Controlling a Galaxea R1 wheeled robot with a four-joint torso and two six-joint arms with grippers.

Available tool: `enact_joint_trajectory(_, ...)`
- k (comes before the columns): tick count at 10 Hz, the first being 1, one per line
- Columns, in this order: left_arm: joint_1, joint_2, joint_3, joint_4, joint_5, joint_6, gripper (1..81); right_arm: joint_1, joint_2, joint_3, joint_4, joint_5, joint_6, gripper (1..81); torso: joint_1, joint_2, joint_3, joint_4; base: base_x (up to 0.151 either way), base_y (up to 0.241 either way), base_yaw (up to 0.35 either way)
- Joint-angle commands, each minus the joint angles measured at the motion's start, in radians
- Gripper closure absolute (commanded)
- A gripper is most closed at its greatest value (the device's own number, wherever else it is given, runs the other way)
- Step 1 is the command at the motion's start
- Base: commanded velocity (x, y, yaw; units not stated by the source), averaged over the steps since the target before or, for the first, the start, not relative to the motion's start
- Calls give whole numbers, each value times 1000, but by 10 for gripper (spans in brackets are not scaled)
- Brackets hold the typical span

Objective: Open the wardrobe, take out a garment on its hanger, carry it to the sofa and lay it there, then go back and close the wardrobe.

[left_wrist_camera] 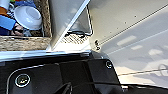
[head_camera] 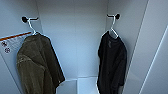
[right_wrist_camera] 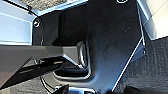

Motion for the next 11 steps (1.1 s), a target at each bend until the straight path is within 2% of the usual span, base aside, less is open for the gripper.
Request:
enact_joint_trajectory(1, -116, -9, 6, -2, 101, -6, 10, 45, -11, 5, 11, -54, -1, 10, 1, 0, 0, 0, 0, 0, 0)
enact_joint_trajectory(5, -286, -6, 21, -32, 204, -8, 10, 50, -4, 5, 18, -53, 1, 10, 1, 0, 0, 0, 0, 0, 0)
enact_joint_trajectory(8, -409, 0, 136, -25, 310, -8, 10, 53, -1, 5, 16, -53, 1, 10, 1, 0, 0, 0, 0, 0, 0)
enact_joint_trajectory(11, -535, 26, 191, -26, 408, -26, 10, 58, 0, -1, 18, -53, 1, 10, 1, 0, 0, 0, 0, 0, 0)
